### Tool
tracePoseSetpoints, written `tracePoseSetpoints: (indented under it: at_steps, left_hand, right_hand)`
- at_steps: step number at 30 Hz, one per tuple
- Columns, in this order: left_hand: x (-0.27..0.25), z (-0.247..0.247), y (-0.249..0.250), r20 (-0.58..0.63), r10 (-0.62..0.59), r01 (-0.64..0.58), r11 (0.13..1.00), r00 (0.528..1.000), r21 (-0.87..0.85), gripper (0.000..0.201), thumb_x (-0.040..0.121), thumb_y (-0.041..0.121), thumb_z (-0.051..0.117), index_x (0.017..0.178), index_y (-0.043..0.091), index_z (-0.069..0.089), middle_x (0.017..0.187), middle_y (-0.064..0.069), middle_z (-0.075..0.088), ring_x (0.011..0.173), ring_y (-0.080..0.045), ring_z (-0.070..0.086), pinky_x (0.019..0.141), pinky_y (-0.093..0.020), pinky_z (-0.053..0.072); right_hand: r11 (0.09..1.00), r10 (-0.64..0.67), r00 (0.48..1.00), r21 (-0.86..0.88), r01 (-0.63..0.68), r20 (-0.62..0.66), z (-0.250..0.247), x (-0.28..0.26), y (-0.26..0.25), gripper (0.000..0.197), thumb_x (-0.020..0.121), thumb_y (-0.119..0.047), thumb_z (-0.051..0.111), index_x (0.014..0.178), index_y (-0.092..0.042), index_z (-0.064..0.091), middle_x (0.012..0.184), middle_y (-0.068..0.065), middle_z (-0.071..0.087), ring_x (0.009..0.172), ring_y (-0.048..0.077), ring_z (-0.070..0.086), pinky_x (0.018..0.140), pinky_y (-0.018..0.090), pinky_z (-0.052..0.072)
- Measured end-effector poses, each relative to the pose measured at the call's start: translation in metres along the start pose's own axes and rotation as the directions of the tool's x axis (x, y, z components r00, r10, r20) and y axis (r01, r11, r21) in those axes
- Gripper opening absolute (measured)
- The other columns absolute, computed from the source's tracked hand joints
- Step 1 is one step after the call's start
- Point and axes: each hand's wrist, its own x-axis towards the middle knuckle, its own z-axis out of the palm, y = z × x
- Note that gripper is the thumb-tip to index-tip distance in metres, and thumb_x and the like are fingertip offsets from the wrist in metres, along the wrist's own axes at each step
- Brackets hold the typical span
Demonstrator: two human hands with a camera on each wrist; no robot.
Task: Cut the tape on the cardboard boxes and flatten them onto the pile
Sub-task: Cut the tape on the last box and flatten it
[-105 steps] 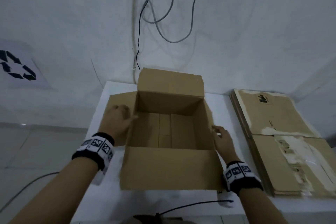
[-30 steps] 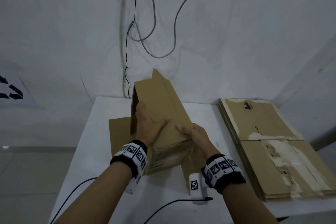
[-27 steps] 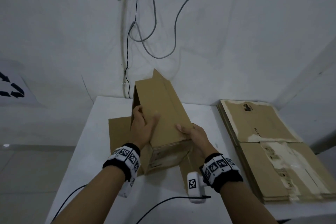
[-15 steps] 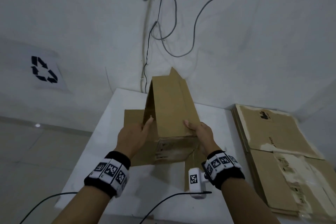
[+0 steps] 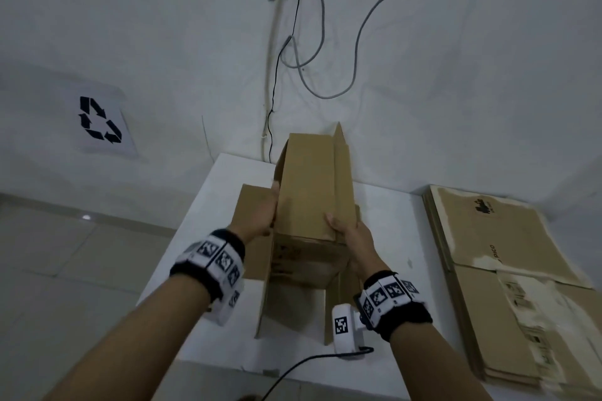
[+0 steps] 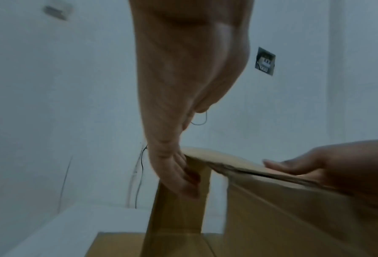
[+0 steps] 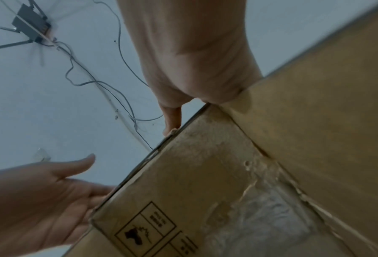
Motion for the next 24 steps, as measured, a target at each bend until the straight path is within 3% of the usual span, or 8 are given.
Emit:
tracePoseSetpoints:
  at_steps: [3, 5, 8, 11, 13, 17, 21, 24]
  left_hand:
    - [0.04, -0.007, 0.027, 0.033, -0.048, 0.051, 0.995, 0.998, -0.091, 0.068, 0.094, 0.066, 0.015, 0.081, 0.011, 0.053, 0.08, -0.006, 0.05, 0.071, -0.018, 0.05, 0.066, -0.029, 0.043]
    - [0.06, -0.009, 0.037, 0.077, -0.065, 0.073, 0.991, 0.995, -0.115, 0.072, 0.095, 0.065, 0.014, 0.096, 0.007, 0.057, 0.091, -0.011, 0.058, 0.081, -0.022, 0.055, 0.072, -0.032, 0.045]
    - [0.087, -0.009, 0.04, 0.09, -0.076, 0.091, 0.981, 0.993, -0.171, 0.072, 0.098, 0.06, 0.015, 0.131, 0.007, 0.05, 0.129, -0.013, 0.055, 0.119, -0.029, 0.052, 0.096, -0.037, 0.042]
    - [0.108, -0.012, 0.039, -0.138, -0.028, 0.013, 0.994, 0.99, -0.107, 0.073, 0.096, 0.059, 0.033, 0.147, 0.006, 0.031, 0.152, -0.015, 0.032, 0.137, -0.03, 0.034, 0.115, -0.04, 0.026]
    - [0.107, -0.02, 0.044, -0.26, 0.091, -0.081, 0.995, 0.961, 0.049, 0.076, 0.097, 0.048, 0.045, 0.152, 0.006, 0.011, 0.158, -0.017, 0.015, 0.143, -0.03, 0.021, 0.113, -0.037, 0.022]
    - [0.086, -0.017, 0.048, 0.207, -0.002, -0.021, 0.994, 0.978, 0.107, 0.077, 0.097, 0.054, 0.037, 0.153, 0.009, 0.008, 0.156, -0.009, 0.023, 0.14, -0.026, 0.03, 0.102, -0.031, 0.031]
    - [0.069, -0.005, 0.038, 0.266, -0.12, 0.018, 0.934, 0.956, 0.356, 0.097, 0.091, 0.064, 0.041, 0.151, 0.01, -0.014, 0.161, -0.008, 0.001, 0.148, -0.028, 0.004, 0.118, -0.041, 0.014]
    - [0.067, -0.005, 0.018, 0.34, -0.204, -0.003, 0.853, 0.918, 0.522, 0.137, 0.066, 0.077, 0.063, 0.143, 0.017, -0.034, 0.16, -0.01, -0.012, 0.147, -0.03, -0.004, 0.119, -0.043, 0.009]
  right_hand:
    - [1.0, 0.011, 1.0, 0.014, -0.011, -0.01, 0.0, -0.001, 0.002, 0.071, 0.071, -0.037, 0.084, 0.129, -0.01, 0.053, 0.119, 0.007, 0.066, 0.106, 0.025, 0.065, 0.096, 0.041, 0.053]
    - [1.0, 0.013, 1.0, 0.005, -0.013, -0.01, 0.001, -0.003, 0.003, 0.073, 0.072, -0.038, 0.084, 0.131, -0.01, 0.052, 0.121, 0.007, 0.066, 0.108, 0.025, 0.064, 0.1, 0.042, 0.051]
    - [1.0, -0.01, 1.0, -0.011, 0.01, 0.01, -0.003, -0.004, 0.008, 0.076, 0.071, -0.041, 0.084, 0.133, -0.011, 0.053, 0.121, 0.004, 0.067, 0.109, 0.022, 0.064, 0.102, 0.042, 0.05]
    - [1.0, 0.003, 1.0, 0.009, -0.003, 0.024, -0.009, 0.001, 0.018, 0.1, 0.055, -0.056, 0.09, 0.137, -0.013, 0.053, 0.123, 0.001, 0.067, 0.111, 0.021, 0.065, 0.103, 0.043, 0.049]
    - [1.0, -0.001, 0.999, 0.012, 0.0, 0.032, -0.008, 0.004, 0.022, 0.111, 0.047, -0.062, 0.091, 0.138, -0.013, 0.051, 0.124, 0.001, 0.067, 0.112, 0.021, 0.064, 0.102, 0.044, 0.05]
    - [0.997, -0.075, 0.995, -0.01, 0.074, -0.073, 0.002, 0.013, 0.014, 0.087, 0.063, -0.056, 0.085, 0.129, -0.023, 0.04, 0.119, -0.004, 0.061, 0.109, 0.017, 0.062, 0.1, 0.042, 0.051]
    - [0.94, -0.258, 0.961, -0.257, 0.226, -0.097, 0.013, 0.037, 0.003, 0.074, 0.064, -0.083, 0.065, 0.122, -0.049, 0.035, 0.131, -0.012, 0.049, 0.119, 0.012, 0.053, 0.102, 0.042, 0.049]
    - [0.858, -0.354, 0.933, -0.419, 0.297, -0.065, 0.018, 0.055, -0.002, 0.045, 0.088, -0.076, 0.041, 0.124, -0.049, 0.041, 0.132, -0.018, 0.043, 0.119, 0.002, 0.037, 0.11, 0.041, 0.04]
